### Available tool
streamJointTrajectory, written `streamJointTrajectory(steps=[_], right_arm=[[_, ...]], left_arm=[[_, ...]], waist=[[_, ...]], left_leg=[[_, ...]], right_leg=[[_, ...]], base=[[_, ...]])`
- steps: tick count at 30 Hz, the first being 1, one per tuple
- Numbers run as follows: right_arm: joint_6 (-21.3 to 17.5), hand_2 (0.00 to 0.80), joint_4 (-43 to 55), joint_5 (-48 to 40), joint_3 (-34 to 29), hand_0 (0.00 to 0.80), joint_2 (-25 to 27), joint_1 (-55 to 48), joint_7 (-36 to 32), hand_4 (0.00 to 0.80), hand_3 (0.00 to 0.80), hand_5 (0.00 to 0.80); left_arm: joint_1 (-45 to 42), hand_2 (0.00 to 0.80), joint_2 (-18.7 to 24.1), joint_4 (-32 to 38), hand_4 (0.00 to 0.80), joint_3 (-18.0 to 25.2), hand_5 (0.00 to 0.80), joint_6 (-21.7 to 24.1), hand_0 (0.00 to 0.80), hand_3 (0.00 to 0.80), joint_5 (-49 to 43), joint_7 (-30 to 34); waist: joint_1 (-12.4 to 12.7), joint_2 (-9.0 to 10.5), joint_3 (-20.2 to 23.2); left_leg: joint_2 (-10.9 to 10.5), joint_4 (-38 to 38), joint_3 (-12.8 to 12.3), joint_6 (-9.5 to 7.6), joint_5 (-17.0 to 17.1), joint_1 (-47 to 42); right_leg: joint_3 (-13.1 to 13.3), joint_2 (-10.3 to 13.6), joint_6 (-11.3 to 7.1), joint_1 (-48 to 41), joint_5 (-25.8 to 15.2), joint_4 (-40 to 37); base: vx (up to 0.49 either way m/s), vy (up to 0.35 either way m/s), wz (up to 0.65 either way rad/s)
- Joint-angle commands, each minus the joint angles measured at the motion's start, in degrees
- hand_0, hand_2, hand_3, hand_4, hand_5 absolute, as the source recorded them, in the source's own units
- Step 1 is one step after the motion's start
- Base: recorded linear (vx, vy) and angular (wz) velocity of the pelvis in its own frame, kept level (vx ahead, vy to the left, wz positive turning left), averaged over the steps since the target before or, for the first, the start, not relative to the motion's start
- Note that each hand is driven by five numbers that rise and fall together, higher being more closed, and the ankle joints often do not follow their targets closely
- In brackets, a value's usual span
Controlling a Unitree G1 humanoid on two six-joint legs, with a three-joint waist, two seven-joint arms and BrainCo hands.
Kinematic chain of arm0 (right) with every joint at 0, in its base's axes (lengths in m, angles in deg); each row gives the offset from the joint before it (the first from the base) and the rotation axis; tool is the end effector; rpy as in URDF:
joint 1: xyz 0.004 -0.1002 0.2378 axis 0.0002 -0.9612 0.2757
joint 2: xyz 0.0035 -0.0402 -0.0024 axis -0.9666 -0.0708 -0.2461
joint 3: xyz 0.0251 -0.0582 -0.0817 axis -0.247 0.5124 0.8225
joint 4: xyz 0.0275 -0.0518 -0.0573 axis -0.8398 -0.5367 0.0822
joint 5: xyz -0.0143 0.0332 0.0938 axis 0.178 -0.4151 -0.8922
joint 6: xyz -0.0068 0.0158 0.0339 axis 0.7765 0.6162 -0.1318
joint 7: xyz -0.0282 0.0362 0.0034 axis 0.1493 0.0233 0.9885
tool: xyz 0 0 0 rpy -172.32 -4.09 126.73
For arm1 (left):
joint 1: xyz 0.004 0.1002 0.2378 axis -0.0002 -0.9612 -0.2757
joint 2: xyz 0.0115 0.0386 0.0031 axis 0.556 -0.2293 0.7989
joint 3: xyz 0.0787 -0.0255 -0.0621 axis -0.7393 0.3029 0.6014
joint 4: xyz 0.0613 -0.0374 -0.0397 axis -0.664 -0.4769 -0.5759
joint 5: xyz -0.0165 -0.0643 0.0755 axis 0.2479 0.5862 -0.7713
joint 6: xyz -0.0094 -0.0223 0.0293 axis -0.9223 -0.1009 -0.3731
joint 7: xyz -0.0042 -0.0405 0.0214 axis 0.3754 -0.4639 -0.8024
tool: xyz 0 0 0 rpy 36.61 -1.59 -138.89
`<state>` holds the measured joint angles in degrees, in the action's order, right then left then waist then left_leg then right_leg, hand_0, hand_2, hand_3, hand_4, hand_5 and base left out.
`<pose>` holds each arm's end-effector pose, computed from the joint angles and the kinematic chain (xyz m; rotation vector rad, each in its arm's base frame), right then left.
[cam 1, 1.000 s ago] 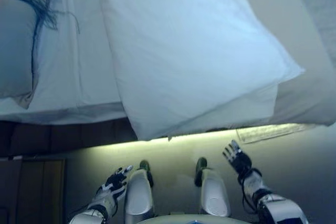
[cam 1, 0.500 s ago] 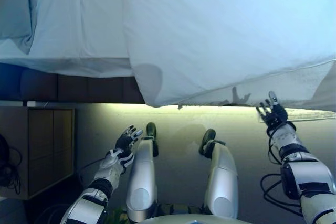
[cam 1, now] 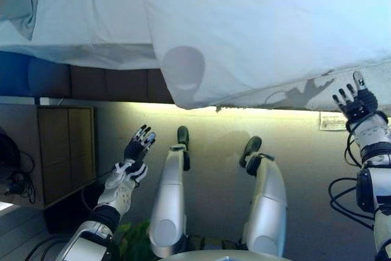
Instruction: Make the bed neatly
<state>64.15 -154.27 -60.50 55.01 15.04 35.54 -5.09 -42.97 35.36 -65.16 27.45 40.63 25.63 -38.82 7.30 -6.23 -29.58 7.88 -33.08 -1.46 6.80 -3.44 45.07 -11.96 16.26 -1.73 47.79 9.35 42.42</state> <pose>0.2919 -0.3620 0.1477 0.6409 -0.0074 -0.4804 0.2260 0.2190 -0.0076 -0.3962 0.2098 -0.0605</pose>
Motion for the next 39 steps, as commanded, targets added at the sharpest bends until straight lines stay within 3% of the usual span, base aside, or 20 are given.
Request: streamJointTrajectory(steps=[1, 16, 24, 27, 28, 30, 39], right_arm=[[-1.3, 0.0, 1.4, 0.1, 2.4, 0.0, 4.9, 2.2, -0.1, 0.0, 0.0, 0.0], [-0.5, 0.0, 3.4, -0.3, 3.5, 0.0, 14.5, 9.6, -2.3, 0.0, 0.0, 0.0], [-0.5, 0.0, 7.0, -0.8, 3.9, 0.0, 15.7, 10.7, -1.7, 0.0, 0.0, 0.0], [-2.1, 0.0, 6.7, -1.5, 3.3, 0.0, 16.5, 10.4, -3.3, 0.0, 0.0, 0.0], [-2.8, 0.088, 6.8, -1.7, 2.9, 0.088, 16.6, 10.1, -3.7, 0.088, 0.088, 0.088], [-5.8, 0.8, 7.3, -0.9, 2.1, 0.8, 16.9, 9.3, -4.8, 0.8, 0.8, 0.8], [-8.5, 0.8, 10.1, 0.0, 0.5, 0.8, 17.5, 7.2, -6.6, 0.8, 0.8, 0.8]], left_arm=[[-3.7, 0.0, 2.1, 3.9, 0.0, -1.4, 0.0, 2.6, 0.0, 0.0, 3.7, -0.2], [-12.0, 0.0, 7.0, 15.1, 0.0, 1.7, 0.0, 3.4, 0.0, 0.0, 6.7, 0.2], [-15.0, 0.0, 7.9, 17.1, 0.0, 4.0, 0.0, 1.7, 0.0, 0.0, 6.9, 2.1], [-16.0, 0.0, 7.9, 17.1, 0.0, 4.2, 0.0, 1.9, 0.0, 0.0, 7.3, 4.0], [-16.3, 0.0, 8.1, 17.3, 0.0, 4.2, 0.0, 1.9, 0.0, 0.0, 7.5, 4.3], [-16.7, 0.0, 8.1, 17.5, 0.0, 4.3, 0.0, 2.0, 0.0, 0.0, 7.7, 4.4], [-17.7, 0.0, 7.9, 19.2, 0.0, 5.1, 0.0, 1.2, 0.0, 0.0, 8.9, 4.3]], waist=[[-0.2, -1.63, -0.2], [1.4, -2.86, -0.2], [1.4, -2.62, -0.2], [1.3, -2.55, -0.2], [1.3, -2.5, -0.2], [1.2, -2.37, -0.2], [0.8, -2.46, -0.2]], left_leg=[[-0.5, -0.2, 1.8, -2.52, 0.3, 1.7], [-0.7, 0.1, 3.3, -2.39, 2.9, 4.4], [-0.2, -0.1, 3.3, -1.98, 3.2, 3.5], [-0.1, 0.7, 2.9, -1.91, 3.3, 1.7], [0.0, 0.8, 2.8, -1.88, 3.3, 1.3], [0.0, 1.0, 2.7, -1.78, 3.3, 0.4], [0.3, 1.4, 2.1, -1.3, 4.0, -1.1]], right_leg=[[3.0, 0.0, -2.86, 0.6, -2.3, -0.2], [3.2, -1.8, -0.88, 3.6, 0.4, 4.4], [3.1, -2.0, -0.35, 3.0, 1.1, 5.6], [2.8, -2.1, -0.24, 1.3, 1.3, 5.1], [2.7, -2.0, -0.23, 0.8, 1.3, 4.9], [2.6, -2.1, -0.23, 0.1, 1.3, 4.8], [2.7, -1.7, -0.05, -1.2, 1.4, 4.8]], base=[[0.025, -0.045, 0.02], [0.039, -0.061, 0.04], [0.007, -0.014, 0.06], [0.0, 0.0, 0.0], [0.0, 0.0, 0.0], [0.0, 0.0, 0.0], [-0.016, 0.028, 0.0]])
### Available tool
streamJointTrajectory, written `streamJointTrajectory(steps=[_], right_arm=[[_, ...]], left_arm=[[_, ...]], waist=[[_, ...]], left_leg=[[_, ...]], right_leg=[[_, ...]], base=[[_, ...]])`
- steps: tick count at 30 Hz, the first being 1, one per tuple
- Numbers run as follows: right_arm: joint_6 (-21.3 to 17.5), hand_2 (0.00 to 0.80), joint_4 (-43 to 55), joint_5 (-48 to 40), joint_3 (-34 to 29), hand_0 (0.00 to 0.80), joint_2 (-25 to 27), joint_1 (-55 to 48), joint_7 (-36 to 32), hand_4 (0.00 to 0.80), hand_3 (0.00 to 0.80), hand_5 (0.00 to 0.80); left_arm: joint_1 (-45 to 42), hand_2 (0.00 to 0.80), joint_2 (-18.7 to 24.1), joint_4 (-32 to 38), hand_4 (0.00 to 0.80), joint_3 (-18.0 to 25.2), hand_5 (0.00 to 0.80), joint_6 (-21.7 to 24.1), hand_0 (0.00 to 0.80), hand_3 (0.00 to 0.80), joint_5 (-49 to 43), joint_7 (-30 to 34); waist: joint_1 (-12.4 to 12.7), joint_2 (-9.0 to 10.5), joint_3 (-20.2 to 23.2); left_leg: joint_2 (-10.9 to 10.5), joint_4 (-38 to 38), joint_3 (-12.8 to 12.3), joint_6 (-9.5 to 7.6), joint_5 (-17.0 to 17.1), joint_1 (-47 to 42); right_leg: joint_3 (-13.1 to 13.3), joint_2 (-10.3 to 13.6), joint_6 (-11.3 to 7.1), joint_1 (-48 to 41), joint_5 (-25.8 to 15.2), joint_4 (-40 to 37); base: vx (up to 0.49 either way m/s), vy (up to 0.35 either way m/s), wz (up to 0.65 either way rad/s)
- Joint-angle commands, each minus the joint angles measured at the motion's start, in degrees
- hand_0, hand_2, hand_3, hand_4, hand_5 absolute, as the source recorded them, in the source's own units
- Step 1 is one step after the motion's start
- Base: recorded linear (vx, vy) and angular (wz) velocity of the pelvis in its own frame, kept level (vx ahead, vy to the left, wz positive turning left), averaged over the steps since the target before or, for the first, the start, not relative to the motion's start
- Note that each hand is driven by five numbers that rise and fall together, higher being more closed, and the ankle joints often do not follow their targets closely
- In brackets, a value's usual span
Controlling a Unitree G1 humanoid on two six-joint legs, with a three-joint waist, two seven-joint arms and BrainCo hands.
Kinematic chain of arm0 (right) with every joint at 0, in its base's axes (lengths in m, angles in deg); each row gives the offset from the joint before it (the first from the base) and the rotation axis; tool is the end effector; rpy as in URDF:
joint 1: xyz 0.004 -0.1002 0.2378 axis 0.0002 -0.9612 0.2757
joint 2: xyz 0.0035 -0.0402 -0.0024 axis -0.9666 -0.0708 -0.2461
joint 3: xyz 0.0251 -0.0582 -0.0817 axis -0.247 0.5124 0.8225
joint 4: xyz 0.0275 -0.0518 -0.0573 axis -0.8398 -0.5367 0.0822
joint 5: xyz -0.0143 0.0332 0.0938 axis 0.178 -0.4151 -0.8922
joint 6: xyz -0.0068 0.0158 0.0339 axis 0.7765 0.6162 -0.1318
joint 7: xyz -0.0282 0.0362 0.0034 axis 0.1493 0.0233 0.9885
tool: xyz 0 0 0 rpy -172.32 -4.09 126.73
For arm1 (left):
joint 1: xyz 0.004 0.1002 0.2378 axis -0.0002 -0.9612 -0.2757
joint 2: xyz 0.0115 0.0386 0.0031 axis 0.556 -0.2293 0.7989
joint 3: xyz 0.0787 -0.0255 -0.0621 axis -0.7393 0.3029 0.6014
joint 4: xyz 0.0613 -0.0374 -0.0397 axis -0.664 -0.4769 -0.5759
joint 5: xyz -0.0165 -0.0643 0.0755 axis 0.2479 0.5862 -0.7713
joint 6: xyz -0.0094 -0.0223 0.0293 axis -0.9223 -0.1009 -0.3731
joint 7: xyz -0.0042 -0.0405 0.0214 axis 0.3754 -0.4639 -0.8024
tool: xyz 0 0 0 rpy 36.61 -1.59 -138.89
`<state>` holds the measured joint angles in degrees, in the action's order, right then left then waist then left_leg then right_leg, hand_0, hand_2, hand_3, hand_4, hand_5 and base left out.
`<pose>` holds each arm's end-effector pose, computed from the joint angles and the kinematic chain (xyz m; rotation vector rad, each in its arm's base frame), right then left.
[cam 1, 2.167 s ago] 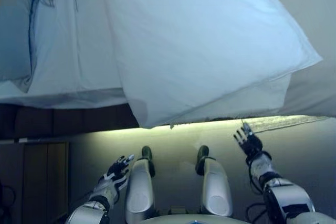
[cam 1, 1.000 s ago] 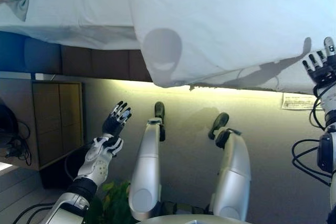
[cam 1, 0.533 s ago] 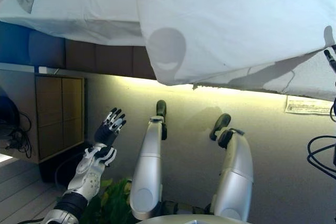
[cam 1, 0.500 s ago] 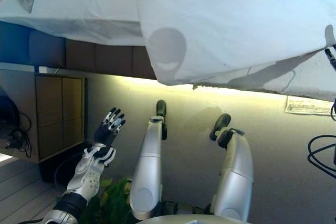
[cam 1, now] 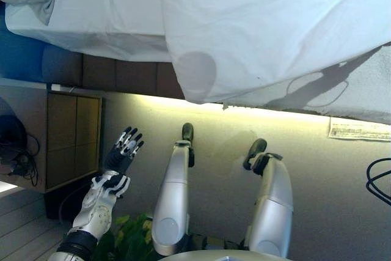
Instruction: Make the bed neatly
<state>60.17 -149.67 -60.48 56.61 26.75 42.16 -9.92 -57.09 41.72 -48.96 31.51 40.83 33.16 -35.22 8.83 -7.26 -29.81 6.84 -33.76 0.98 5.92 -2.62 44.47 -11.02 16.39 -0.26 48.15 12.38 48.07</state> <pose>0.2757 -0.3960 0.2342 0.4719 -0.3361 -0.4191 0.1817 0.2455 -0.0002 -0.4949 0.1419 -0.0694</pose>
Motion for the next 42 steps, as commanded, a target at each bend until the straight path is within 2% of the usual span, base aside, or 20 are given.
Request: streamJointTrajectory(steps=[1, 5, 11, 12, 13, 14, 15, 16, 20, 21, 27, 40, 42], right_arm=[[-4.4, 0.8, 5.6, -0.1, -1.1, 0.8, 5.8, 0.6, -1.7, 0.8, 0.8, 0.8], [-4.3, 0.8, 5.5, 0.0, -0.6, 0.8, 5.5, 0.8, -2.3, 0.8, 0.8, 0.8], [-1.3, 0.8, 4.4, -0.6, -0.1, 0.8, 4.5, 0.1, -6.5, 0.8, 0.8, 0.8], [-1.0, 0.8, 4.3, -0.6, -0.2, 0.8, 4.0, -0.5, -7.3, 0.8, 0.8, 0.8], [-0.7, 0.8, 4.2, -0.6, -0.2, 0.8, 3.6, -0.8, -7.8, 0.8, 0.8, 0.8], [-0.3, 0.8, 4.2, -0.6, -0.3, 0.8, 3.2, -1.3, -8.3, 0.8, 0.8, 0.8], [0.2, 0.8, 4.3, -0.7, -0.3, 0.8, 2.9, -1.7, -8.8, 0.8, 0.8, 0.8], [0.6, 0.8, 4.4, -0.7, -0.5, 0.8, 2.7, -2.3, -9.2, 0.8, 0.8, 0.8], [1.7, 0.8, 4.5, -1.2, -1.2, 0.8, 0.8, -4.9, -10.8, 0.8, 0.8, 0.8], [2.1, 0.8, 4.9, -1.5, -1.5, 0.8, 0.1, -5.7, -10.9, 0.8, 0.8, 0.8], [3.3, 0.8, 5.4, -0.9, -2.2, 0.8, -3.5, -9.2, -13.0, 0.8, 0.8, 0.8], [5.4, 0.8, 7.1, 0.1, -1.5, 0.8, -8.5, -13.9, -12.9, 0.8, 0.8, 0.8], [5.6, 0.8, 6.9, 1.1, -1.6, 0.8, -9.1, -14.6, -11.1, 0.8, 0.8, 0.8]], left_arm=[[-3.7, 0.0, 1.5, 3.0, 0.0, 1.1, 0.0, 1.0, 0.0, 0.0, 1.4, 0.9], [-3.8, 0.0, 1.4, 2.6, 0.0, 1.4, 0.0, 1.3, 0.0, 0.0, 1.5, 1.3], [-3.3, 0.0, 1.2, 1.8, 0.0, 1.3, 0.0, 1.9, 0.0, 0.0, 1.3, 1.5], [-3.1, 0.0, 1.2, 1.6, 0.0, 1.3, 0.0, 2.2, 0.0, 0.0, 1.0, 1.5], [-2.9, 0.0, 1.1, 1.2, 0.0, 1.3, 0.0, 2.2, 0.0, 0.0, 0.9, 1.4], [-2.7, 0.0, 1.0, 0.8, 0.0, 1.3, 0.0, 2.3, 0.0, 0.0, 0.7, 1.5], [-2.3, 0.0, 0.9, 0.4, 0.0, 1.4, 0.0, 2.3, 0.0, 0.0, 0.5, 1.4], [-2.0, 0.0, 0.9, 0.1, 0.0, 1.5, 0.0, 2.4, 0.0, 0.0, 0.3, 1.3], [-1.1, 0.0, 0.5, -2.1, 0.0, 1.6, 0.0, 2.5, 0.0, 0.0, -0.6, 1.6], [-0.7, 0.0, 0.3, -2.9, 0.0, 1.5, 0.0, 2.5, 0.0, 0.0, -1.0, 1.5], [2.0, 0.0, -1.8, -7.4, 0.0, 0.9, 0.0, 2.7, 0.0, 0.0, -2.9, 1.8], [6.5, 0.0, -4.1, -12.6, 0.0, -0.1, 0.0, 0.8, 0.0, 0.0, -6.7, 0.3], [6.7, 0.0, -4.2, -13.1, 0.0, 0.1, 0.0, 0.8, 0.0, 0.0, -7.1, 0.4]], waist=[[-0.7, -1.38, 0.0], [-0.5, -1.27, 0.0], [-0.4, -0.54, 0.0], [-0.2, -0.4, 0.0], [-0.3, -0.05, 0.0], [-0.2, 0.14, 0.0], [-0.3, 0.58, 0.0], [-0.3, 0.94, 0.1], [-0.4, 2.3, 1.4], [-0.4, 2.6, 1.8], [-1.1, 4.23, 4.6], [-2.1, 6.02, 7.7], [-2.1, 6.18, 7.9]], left_leg=[[1.3, 2.3, -0.4, -0.35, 3.3, -0.7], [1.4, 3.4, -0.6, -0.11, 3.8, -1.9], [1.4, 5.3, -1.1, 0.11, 4.2, -4.8], [1.7, 6.0, -1.3, -0.15, 5.7, -4.9], [1.6, 5.8, -1.2, 0.19, 4.2, -6.4], [1.9, 6.5, -1.6, -0.18, 5.5, -6.6], [1.9, 6.4, -1.5, 0.2, 3.9, -8.3], [1.9, 6.8, -1.6, 0.2, 3.8, -9.3], [2.3, 9.4, -2.3, 0.36, 3.6, -13.8], [2.5, 10.7, -2.9, 0.06, 5.1, -15.0], [3.0, 15.0, -4.5, 0.32, 5.1, -22.1], [3.8, 16.7, -4.8, 0.47, 4.1, -28.9], [3.9, 16.4, -4.9, 0.39, 3.9, -29.2]], right_leg=[[1.7, -1.8, -1.51, -1.7, -1.6, -1.1], [1.3, -1.9, -1.53, -3.0, -1.7, -2.1], [0.6, -2.0, -1.72, -6.4, -2.4, -4.9], [-0.2, -2.1, -1.2, -6.7, -3.9, -5.9], [0.2, -2.1, -1.82, -8.2, -2.6, -6.0], [-0.4, -2.1, -1.33, -8.6, -4.1, -7.0], [-0.1, -2.0, -2.0, -10.3, -2.9, -7.3], [-0.3, -2.0, -2.09, -11.4, -3.0, -7.9], [-0.8, -1.8, -2.72, -16.2, -4.2, -11.8], [-1.4, -1.9, -2.39, -17.5, -5.9, -13.7], [-2.0, -2.1, -3.4, -24.9, -7.9, -20.4], [-2.3, -2.2, -4.24, -33.9, -9.4, -26.7], [-2.2, -2.1, -4.3, -34.4, -9.5, -26.9]], base=[[-0.033, 0.023, 0.03], [-0.039, 0.025, 0.03], [-0.061, 0.049, 0.0], [-0.039, 0.047, 0.01], [-0.116, 0.061, 0.0], [0.049, 0.046, -0.01], [-0.029, 0.055, -0.01], [0.062, 0.044, -0.01], [-0.013, 0.077, -0.02], [-0.022, 0.11, -0.04], [0.051, 0.09, -0.06], [0.065, 0.025, 0.04], [0.073, -0.012, -0.02]])
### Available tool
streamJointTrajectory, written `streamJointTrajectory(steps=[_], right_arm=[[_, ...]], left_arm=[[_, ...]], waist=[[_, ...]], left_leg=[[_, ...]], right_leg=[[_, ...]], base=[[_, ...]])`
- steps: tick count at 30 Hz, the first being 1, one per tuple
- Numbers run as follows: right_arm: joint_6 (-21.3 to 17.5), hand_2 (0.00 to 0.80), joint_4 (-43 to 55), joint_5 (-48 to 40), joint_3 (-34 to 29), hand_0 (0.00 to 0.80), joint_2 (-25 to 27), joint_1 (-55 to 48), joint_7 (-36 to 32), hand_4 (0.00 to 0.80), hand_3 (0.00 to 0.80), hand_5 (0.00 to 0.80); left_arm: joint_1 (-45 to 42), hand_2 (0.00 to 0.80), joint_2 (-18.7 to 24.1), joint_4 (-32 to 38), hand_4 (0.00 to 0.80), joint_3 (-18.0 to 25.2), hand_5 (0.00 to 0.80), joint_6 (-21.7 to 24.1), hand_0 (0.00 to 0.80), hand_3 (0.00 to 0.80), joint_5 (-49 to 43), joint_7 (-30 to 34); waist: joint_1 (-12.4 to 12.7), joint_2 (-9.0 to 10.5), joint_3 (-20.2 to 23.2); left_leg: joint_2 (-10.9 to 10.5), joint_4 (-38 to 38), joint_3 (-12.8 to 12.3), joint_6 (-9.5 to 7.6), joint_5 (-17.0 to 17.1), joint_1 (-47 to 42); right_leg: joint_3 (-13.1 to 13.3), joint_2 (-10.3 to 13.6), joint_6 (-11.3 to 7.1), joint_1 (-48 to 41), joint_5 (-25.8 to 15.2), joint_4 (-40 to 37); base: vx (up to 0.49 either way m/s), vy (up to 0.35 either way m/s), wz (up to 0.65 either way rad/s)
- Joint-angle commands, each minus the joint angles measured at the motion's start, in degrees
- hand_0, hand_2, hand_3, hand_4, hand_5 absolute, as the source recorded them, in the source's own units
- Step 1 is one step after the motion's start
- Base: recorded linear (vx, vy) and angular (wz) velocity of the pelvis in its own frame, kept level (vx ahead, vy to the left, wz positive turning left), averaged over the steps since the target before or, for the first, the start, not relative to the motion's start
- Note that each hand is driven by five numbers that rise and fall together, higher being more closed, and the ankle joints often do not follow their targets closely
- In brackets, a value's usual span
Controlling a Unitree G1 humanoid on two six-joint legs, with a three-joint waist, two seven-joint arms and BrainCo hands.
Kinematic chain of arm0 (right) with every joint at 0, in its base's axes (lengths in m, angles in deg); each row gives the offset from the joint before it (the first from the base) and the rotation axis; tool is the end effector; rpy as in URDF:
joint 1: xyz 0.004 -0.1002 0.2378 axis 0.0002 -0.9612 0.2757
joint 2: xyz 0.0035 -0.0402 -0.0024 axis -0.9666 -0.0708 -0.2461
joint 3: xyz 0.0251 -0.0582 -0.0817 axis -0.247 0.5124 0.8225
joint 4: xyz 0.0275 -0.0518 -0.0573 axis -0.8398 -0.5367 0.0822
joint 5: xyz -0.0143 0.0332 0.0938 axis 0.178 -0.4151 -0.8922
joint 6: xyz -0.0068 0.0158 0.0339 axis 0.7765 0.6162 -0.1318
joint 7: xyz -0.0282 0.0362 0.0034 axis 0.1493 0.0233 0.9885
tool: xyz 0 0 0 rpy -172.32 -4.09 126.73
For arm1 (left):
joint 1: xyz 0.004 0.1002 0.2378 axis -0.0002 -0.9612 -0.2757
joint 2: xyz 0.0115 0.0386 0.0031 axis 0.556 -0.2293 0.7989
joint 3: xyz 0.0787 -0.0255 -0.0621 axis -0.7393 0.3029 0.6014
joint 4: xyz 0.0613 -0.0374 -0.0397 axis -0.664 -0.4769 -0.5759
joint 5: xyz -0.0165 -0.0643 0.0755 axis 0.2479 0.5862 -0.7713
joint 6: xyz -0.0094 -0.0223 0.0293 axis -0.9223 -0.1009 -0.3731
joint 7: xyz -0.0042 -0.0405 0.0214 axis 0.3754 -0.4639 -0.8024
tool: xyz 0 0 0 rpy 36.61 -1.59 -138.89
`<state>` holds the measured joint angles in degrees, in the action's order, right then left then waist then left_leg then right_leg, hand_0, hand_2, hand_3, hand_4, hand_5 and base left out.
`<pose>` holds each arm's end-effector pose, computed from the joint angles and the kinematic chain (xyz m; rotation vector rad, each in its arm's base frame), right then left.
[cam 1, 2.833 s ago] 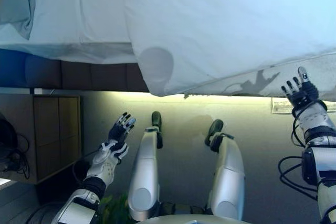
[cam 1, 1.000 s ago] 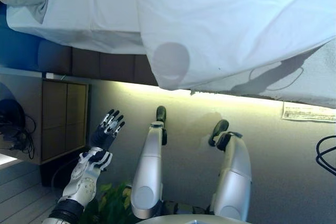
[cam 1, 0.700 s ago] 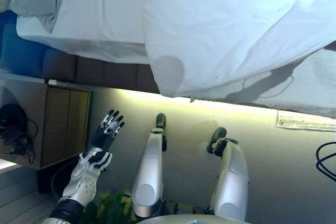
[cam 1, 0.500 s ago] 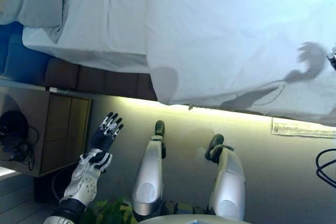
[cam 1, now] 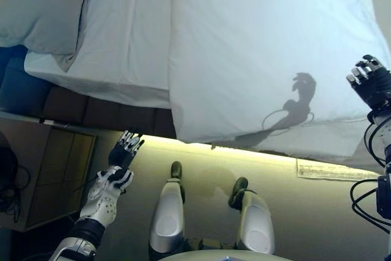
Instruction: Make the bed neatly
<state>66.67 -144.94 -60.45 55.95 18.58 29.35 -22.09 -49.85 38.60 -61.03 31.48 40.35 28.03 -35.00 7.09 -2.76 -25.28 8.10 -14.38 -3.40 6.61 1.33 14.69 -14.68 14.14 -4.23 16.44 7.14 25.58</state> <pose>0.2799 -0.3720 0.1531 0.5331 -0.0786 -0.1451 0.2005 0.2449 -0.0115 -0.4252 0.2026 -0.0338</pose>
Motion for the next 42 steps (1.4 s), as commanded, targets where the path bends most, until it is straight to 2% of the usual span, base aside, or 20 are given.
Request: streamJointTrajectory(steps=[1, 2, 3, 4, 12, 15, 17, 18, 20, 22, 23, 24, 25, 28, 30, 32, 34, 37, 39, 42], right_arm=[[-0.3, 0.8, 1.7, 0.9, -1.0, 0.8, -1.0, -1.8, 2.6, 0.8, 0.8, 0.8], [-0.3, 0.8, 1.7, 0.9, -1.0, 0.8, -1.0, -1.8, 2.7, 0.8, 0.8, 0.8], [1.1, 0.493, 1.4, 0.5, -1.2, 0.493, -0.9, -1.9, 4.0, 0.493, 0.493, 0.493], [2.4, 0.0, -0.1, 1.4, -1.9, 0.0, -1.4, -2.3, 6.0, 0.0, 0.0, 0.0], [6.7, 0.0, -4.9, -0.5, -3.1, 0.0, -5.3, -4.5, 18.0, 0.0, 0.0, 0.0], [8.5, 0.0, -5.9, -1.0, -4.5, 0.0, -7.3, -7.5, 22.4, 0.0, 0.0, 0.0], [9.9, 0.0, -5.4, -0.6, -5.5, 0.0, -8.4, -10.3, 23.2, 0.0, 0.0, 0.0], [9.9, 0.0, -5.4, -1.4, -5.8, 0.0, -8.9, -11.6, 23.8, 0.0, 0.0, 0.0], [9.7, 0.0, -5.4, -1.4, -5.9, 0.0, -10.0, -12.4, 25.1, 0.0, 0.0, 0.0], [9.1, 0.0, -6.8, -2.6, -5.7, 0.0, -10.4, -10.8, 26.9, 0.0, 0.0, 0.0], [7.8, 0.0, -7.2, -3.3, -5.4, 0.0, -10.9, -10.7, 27.3, 0.0, 0.0, 0.0], [6.0, 0.0, -7.4, -2.4, -5.1, 0.0, -12.3, -11.3, 27.5, 0.0, 0.0, 0.0], [5.3, 0.0, -7.8, -1.8, -5.5, 0.0, -12.8, -12.2, 26.8, 0.0, 0.0, 0.0], [5.0, 0.0, -8.5, -1.9, -6.8, 0.0, -13.1, -14.3, 25.6, 0.0, 0.0, 0.0], [4.2, 0.0, -7.8, -3.0, -6.9, 0.0, -13.3, -15.0, 26.0, 0.0, 0.0, 0.0], [4.4, 0.0, -6.8, -1.2, -8.1, 0.0, -12.5, -15.8, 25.8, 0.0, 0.0, 0.0], [4.0, 0.0, -6.9, 0.4, -8.6, 0.0, -12.1, -15.3, 25.8, 0.0, 0.0, 0.0], [3.4, 0.0, -8.4, 1.7, -7.5, 0.0, -11.1, -10.5, 26.5, 0.0, 0.0, 0.0], [1.5, 0.0, -7.9, 1.4, -6.2, 0.0, -11.3, -10.7, 25.9, 0.0, 0.0, 0.0], [0.5, 0.0, -6.8, 0.4, -7.5, 0.0, -9.5, -11.4, 25.7, 0.0, 0.0, 0.0]], left_arm=[[-0.4, 0.0, -1.0, -1.2, 0.0, 0.2, 0.0, 1.6, 0.0, 0.0, -1.9, 0.3], [-0.3, 0.0, -1.0, -1.2, 0.0, 0.2, 0.0, 1.6, 0.0, 0.0, -1.9, 0.3], [-0.2, 0.0, -0.9, -1.2, 0.0, 0.2, 0.0, 1.7, 0.0, 0.0, -1.8, 0.2], [0.4, 0.0, -0.5, -1.3, 0.0, 0.5, 0.0, 1.4, 0.0, 0.0, -1.6, 0.2], [2.4, 0.0, -0.4, -3.8, 0.0, 0.9, 0.0, 1.0, 0.0, 0.0, -0.9, -0.4], [0.1, 0.0, -1.5, -5.3, 0.0, 2.9, 0.0, 0.2, 0.0, 0.0, 0.7, -0.4], [-2.4, 0.0, -3.3, -6.4, 0.0, 4.2, 0.0, -0.4, 0.0, 0.0, 0.6, 0.5], [-4.1, 0.0, -4.8, -7.4, 0.0, 5.3, 0.0, -0.6, 0.0, 0.0, -0.8, 1.5], [-5.6, 0.0, -6.2, -9.4, 0.0, 6.0, 0.0, 0.0, 0.0, 0.0, -1.4, 3.2], [-4.0, 0.0, -6.3, -10.4, 0.0, 5.2, 0.0, 1.1, 0.0, 0.0, -0.1, 4.5], [-3.4, 0.0, -6.3, -10.3, 0.0, 5.1, 0.0, 1.1, 0.0, 0.0, -0.2, 4.5], [-2.2, 0.0, -5.7, -10.2, 0.0, 5.1, 0.0, 1.2, 0.0, 0.0, -0.3, 3.4], [-0.8, 0.0, -5.4, -10.1, 0.0, 4.9, 0.0, 1.4, 0.0, 0.0, 0.5, 3.0], [2.1, 0.0, -4.6, -9.3, 0.0, 5.2, 0.0, 0.7, 0.0, 0.0, -0.2, 1.8], [2.5, 0.0, -2.5, -8.7, 0.0, 5.3, 0.0, 0.2, 0.0, 0.0, 0.4, 2.2], [2.4, 0.0, -1.2, -6.6, 0.0, 6.2, 0.0, -1.0, 0.0, 0.0, 0.5, 1.1], [2.1, 0.0, -0.8, -5.3, 0.0, 6.4, 0.0, -1.5, 0.0, 0.0, 1.1, -0.2], [4.4, 0.0, 0.1, -5.6, 0.0, 6.0, 0.0, -0.6, 0.0, 0.0, 4.7, -1.5], [3.9, 0.0, 0.1, -4.7, 0.0, 6.2, 0.0, 0.0, 0.0, 0.0, 6.2, -2.4], [3.9, 0.0, -1.0, -2.8, 0.0, 5.5, 0.0, -0.1, 0.0, 0.0, 5.7, -1.8]], waist=[[-0.3, 1.64, 3.2], [-0.3, 1.64, 3.2], [-0.3, 1.6, 3.0], [-0.5, 1.47, 2.7], [-0.7, 1.05, 1.6], [-1.3, 1.75, 2.4], [-1.2, 1.84, 2.5], [-0.8, 1.78, 2.7], [-0.3, 1.1, 3.2], [0.7, -0.54, 2.9], [0.8, -0.67, 2.8], [1.0, -0.21, 2.5], [0.7, 0.17, 2.3], [0.7, 1.15, 2.3], [1.4, 1.59, 2.4], [1.3, 0.87, 1.5], [1.3, 0.89, 0.8], [-0.5, 1.46, -1.6], [-1.3, 1.72, -2.4], [-1.2, 1.46, -4.0]], left_leg=[[2.7, -3.3, -0.4, -0.32, -0.2, 0.6], [2.7, -3.4, -0.4, -0.32, -0.2, 0.6], [2.7, -3.6, -0.4, -0.34, -0.4, 0.7], [2.8, -4.5, -0.4, -0.26, -0.6, 1.2], [2.6, -2.4, 0.0, -0.36, 0.4, 0.4], [3.6, -6.1, -0.1, 0.35, -0.8, -0.2], [3.6, -12.9, 2.7, 1.89, 3.8, 1.8], [2.3, -14.6, 4.5, 1.79, 5.6, 3.3], [0.4, -10.1, 4.4, 1.24, 5.7, 3.2], [-0.8, 3.6, 1.4, 0.94, 8.3, 2.9], [-0.8, 4.9, 1.2, -0.02, 7.6, 2.1], [-2.3, 4.3, 3.0, -1.03, 5.9, 1.6], [-3.6, 2.4, 3.0, -1.97, 4.0, 2.1], [-4.6, -1.7, 1.8, -3.43, 0.8, 3.2], [-5.3, -3.1, 1.5, -4.25, -0.3, 3.4], [-4.5, -5.0, 0.8, -5.57, -2.4, 2.2], [-4.3, -6.7, 1.1, -5.63, -3.9, 2.4], [-3.8, -9.0, 1.8, -4.75, -6.5, 3.9], [-2.6, -11.2, 3.0, -4.59, -7.5, 6.4], [-1.7, -11.4, 4.0, -3.03, -5.9, 8.9]], right_leg=[[1.3, 0.2, -0.31, -2.8, -4.3, -4.4], [1.3, 0.2, -0.31, -2.8, -4.3, -4.3], [1.4, 0.2, -0.3, -2.8, -4.2, -4.2], [1.6, 0.4, -0.4, -2.4, -4.2, -3.6], [2.8, 0.5, -1.28, -2.9, -5.4, -5.4], [3.8, 0.2, -0.35, -4.5, -4.8, -6.1], [4.2, -0.1, 0.74, -6.4, -5.2, -7.3], [4.7, -0.2, 1.16, -7.9, -5.6, -8.4], [5.4, -0.7, 0.45, -10.6, -5.4, -10.1], [5.6, -2.5, -0.68, -13.0, -4.2, -11.5], [5.7, -3.0, -0.31, -12.8, -3.9, -11.5], [6.7, -2.4, -1.07, -11.7, -3.4, -10.0], [7.5, -2.0, -1.35, -10.8, -3.4, -9.3], [7.6, -0.6, -1.61, -11.1, -3.1, -8.2], [7.1, 0.7, -1.92, -10.9, -5.2, -5.1], [6.1, 3.5, -1.78, -4.8, -8.9, 3.7], [6.6, 5.1, -1.92, -1.9, -10.5, 2.4], [9.1, 5.2, -3.83, 2.6, -16.5, -9.0], [11.0, 3.2, -4.13, 2.7, -13.6, -10.1], [9.6, 2.6, -4.57, 3.5, -11.5, -8.8]], base=[[0.038, -0.007, -0.01], [0.033, -0.006, 0.0], [0.0, 0.0, 0.0], [0.0, 0.0, 0.0], [0.021, -0.038, -0.05], [0.132, -0.055, -0.04], [0.265, 0.073, -0.11], [0.346, 0.149, -0.19], [0.333, 0.203, -0.32], [0.226, 0.216, -0.27], [0.19, 0.179, -0.18], [0.152, 0.125, -0.41], [0.128, 0.13, -0.58], [0.19, 0.085, -0.07], [0.173, 0.035, 0.05], [0.17, 0.032, -0.29], [0.128, -0.114, -0.38], [0.029, -0.281, -0.16], [0.062, -0.285, 0.06], [0.024, -0.238, 0.26]])
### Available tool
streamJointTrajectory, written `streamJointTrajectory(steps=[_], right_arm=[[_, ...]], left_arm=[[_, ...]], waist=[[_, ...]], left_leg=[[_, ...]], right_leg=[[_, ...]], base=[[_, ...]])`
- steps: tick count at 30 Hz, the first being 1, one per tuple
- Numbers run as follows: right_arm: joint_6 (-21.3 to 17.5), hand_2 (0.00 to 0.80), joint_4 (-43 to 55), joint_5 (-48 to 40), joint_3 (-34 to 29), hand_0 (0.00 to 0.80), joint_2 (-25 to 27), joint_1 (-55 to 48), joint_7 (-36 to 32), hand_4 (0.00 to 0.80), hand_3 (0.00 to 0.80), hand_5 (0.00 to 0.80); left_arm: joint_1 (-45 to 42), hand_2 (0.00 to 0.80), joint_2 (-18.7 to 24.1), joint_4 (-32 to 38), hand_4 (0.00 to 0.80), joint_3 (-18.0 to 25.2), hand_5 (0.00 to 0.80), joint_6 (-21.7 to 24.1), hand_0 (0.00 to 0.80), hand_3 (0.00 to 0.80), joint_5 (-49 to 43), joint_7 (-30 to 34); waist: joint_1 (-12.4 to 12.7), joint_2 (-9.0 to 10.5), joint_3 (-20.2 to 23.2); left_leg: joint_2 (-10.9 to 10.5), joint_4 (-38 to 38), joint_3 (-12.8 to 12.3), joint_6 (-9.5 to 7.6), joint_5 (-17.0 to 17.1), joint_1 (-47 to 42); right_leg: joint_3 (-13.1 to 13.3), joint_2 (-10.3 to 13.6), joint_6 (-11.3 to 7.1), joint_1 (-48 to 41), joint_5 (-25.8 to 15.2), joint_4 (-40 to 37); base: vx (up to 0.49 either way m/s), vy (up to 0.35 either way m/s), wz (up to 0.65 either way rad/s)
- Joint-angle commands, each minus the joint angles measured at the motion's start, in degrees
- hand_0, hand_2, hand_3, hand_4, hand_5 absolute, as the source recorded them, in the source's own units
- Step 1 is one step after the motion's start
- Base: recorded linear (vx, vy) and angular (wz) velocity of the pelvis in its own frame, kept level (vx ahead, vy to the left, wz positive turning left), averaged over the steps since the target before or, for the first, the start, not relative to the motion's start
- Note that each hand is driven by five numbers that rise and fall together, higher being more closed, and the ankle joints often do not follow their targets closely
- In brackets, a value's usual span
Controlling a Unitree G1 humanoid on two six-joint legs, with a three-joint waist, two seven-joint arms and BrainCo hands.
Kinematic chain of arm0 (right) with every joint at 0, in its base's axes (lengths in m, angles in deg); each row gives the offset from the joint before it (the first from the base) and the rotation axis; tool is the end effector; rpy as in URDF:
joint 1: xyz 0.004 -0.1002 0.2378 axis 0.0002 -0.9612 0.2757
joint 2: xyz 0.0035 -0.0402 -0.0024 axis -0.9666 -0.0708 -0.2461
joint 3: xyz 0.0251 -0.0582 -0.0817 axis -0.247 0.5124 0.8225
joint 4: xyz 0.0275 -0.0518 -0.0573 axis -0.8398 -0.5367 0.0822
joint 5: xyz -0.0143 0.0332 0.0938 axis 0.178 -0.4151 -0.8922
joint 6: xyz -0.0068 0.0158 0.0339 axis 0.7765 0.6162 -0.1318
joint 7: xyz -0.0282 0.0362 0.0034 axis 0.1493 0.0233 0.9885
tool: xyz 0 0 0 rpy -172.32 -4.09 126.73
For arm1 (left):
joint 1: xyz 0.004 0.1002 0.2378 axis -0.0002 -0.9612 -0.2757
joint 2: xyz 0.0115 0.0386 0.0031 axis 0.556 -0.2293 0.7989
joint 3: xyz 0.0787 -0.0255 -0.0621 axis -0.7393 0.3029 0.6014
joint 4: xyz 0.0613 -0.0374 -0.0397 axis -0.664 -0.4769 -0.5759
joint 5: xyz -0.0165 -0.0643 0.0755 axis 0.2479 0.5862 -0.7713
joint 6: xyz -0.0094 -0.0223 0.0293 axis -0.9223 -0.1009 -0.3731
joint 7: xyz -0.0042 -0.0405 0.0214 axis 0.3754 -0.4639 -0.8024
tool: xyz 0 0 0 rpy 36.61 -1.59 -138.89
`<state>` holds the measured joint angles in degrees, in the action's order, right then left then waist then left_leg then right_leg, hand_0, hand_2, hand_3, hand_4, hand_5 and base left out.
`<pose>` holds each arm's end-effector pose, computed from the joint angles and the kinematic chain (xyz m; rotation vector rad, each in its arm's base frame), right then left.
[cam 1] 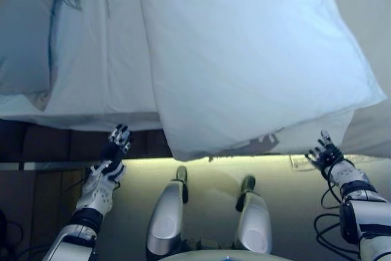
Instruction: Make the bed neatly
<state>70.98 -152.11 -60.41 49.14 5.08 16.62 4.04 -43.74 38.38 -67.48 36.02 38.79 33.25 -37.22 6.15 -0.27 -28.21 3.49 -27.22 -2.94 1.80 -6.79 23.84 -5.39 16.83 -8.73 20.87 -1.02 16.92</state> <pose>0.2423 -0.3377 0.0323 0.7718 0.4483 -0.6882 0.2214 0.2595 -0.0012 -0.5177 0.1600 0.1135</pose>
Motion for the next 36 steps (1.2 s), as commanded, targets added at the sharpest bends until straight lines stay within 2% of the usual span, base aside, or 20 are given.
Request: streamJointTrajectory(steps=[1, 6, 14, 22, 27, 28, 29, 36], right_arm=[[-3.6, 0.0, 0.2, -0.3, -0.7, 0.0, 4.7, 1.5, -0.4, 0.0, 0.0, 0.0], [-2.7, 0.0, -0.8, -0.5, -0.8, 0.0, 8.5, 3.2, -0.6, 0.0, 0.0, 0.0], [-3.6, 0.0, -1.5, -0.2, 1.5, 0.0, 11.7, 7.5, -2.3, 0.0, 0.0, 0.0], [-5.3, 0.0, -0.5, -1.3, 4.6, 0.0, 14.6, 14.4, -4.3, 0.0, 0.0, 0.0], [-4.7, 0.0, 0.2, -1.4, 5.7, 0.0, 16.1, 18.4, -4.7, 0.0, 0.0, 0.0], [-4.5, 0.0, 0.1, -1.6, 6.2, 0.0, 16.3, 19.0, -5.2, 0.0, 0.0, 0.0], [-4.5, 0.0, 0.2, -1.7, 6.5, 0.0, 16.5, 19.6, -5.3, 0.0, 0.0, 0.0], [-6.4, 0.0, 0.7, -3.9, 8.7, 0.0, 17.9, 26.5, -7.5, 0.0, 0.0, 0.0]], left_arm=[[-2.1, 0.0, -1.2, 3.8, 0.0, 0.6, 0.0, 1.7, 0.0, 0.0, 0.2, 1.0], [-3.4, 0.0, -0.8, 6.6, 0.0, -1.2, 0.0, 2.1, 0.0, 0.0, 0.2, 1.8], [-4.9, 0.0, 1.3, 11.8, 0.0, -2.5, 0.0, 2.1, 0.0, 0.0, 2.6, -0.2], [-6.6, 0.0, 1.5, 17.4, 0.0, -3.4, 0.0, 3.7, 0.0, 0.0, 4.7, -0.8], [-8.3, 0.0, 2.1, 20.8, 0.0, -2.7, 0.0, 3.3, 0.0, 0.0, 5.5, -1.1], [-8.8, 0.0, 2.1, 20.9, 0.0, -2.8, 0.0, 3.3, 0.0, 0.0, 5.7, -0.7], [-9.0, 0.0, 2.1, 20.9, 0.0, -2.7, 0.0, 3.5, 0.0, 0.0, 5.8, -0.5], [-11.5, 0.0, 2.1, 21.8, 0.0, -0.8, 0.0, 4.1, 0.0, 0.0, 6.1, 0.2]], waist=[[-0.1, -1.22, -1.4], [1.0, -2.17, -1.6], [1.9, -4.12, -1.6], [3.5, -6.31, -1.6], [4.6, -7.08, -1.6], [4.7, -7.25, -1.6], [4.8, -7.38, -1.6], [6.4, -8.65, -1.6]], left_leg=[[3.1, 1.5, 3.8, 2.03, 2.6, 0.3], [2.9, 3.0, 4.6, 2.42, 4.3, 2.5], [2.1, 2.0, 5.5, 2.0, 4.7, 7.5], [1.5, 0.6, 6.4, 1.17, 5.1, 14.3], [1.5, -2.3, 6.9, 0.79, 4.6, 18.6], [1.4, -3.2, 7.0, 0.92, 3.1, 18.3], [1.4, -3.7, 7.0, 0.86, 3.0, 18.9], [0.8, -8.8, 7.5, -0.08, 1.4, 23.5]], right_leg=[[-0.1, -0.2, 0.02, -0.6, -2.9, 0.3], [-2.2, 0.2, 0.03, 3.3, -1.7, 3.2], [-2.5, -0.1, 1.31, 9.9, 0.6, 8.8], [-3.5, -0.5, 2.91, 17.8, 4.3, 17.2], [-4.2, 0.0, 3.78, 21.9, 6.2, 22.0], [-3.7, 0.0, 3.39, 21.9, 7.9, 23.5], [-3.7, 0.2, 3.5, 22.5, 8.1, 24.2], [-3.7, 1.5, 4.27, 27.3, 10.2, 30.1]], base=[[0.033, -0.169, 0.16], [0.02, -0.094, 0.09], [0.017, -0.065, 0.11], [0.004, -0.049, 0.1], [0.018, -0.052, 0.13], [0.066, -0.019, 0.15], [0.069, 0.0, 0.15], [-0.018, -0.001, 0.02]])
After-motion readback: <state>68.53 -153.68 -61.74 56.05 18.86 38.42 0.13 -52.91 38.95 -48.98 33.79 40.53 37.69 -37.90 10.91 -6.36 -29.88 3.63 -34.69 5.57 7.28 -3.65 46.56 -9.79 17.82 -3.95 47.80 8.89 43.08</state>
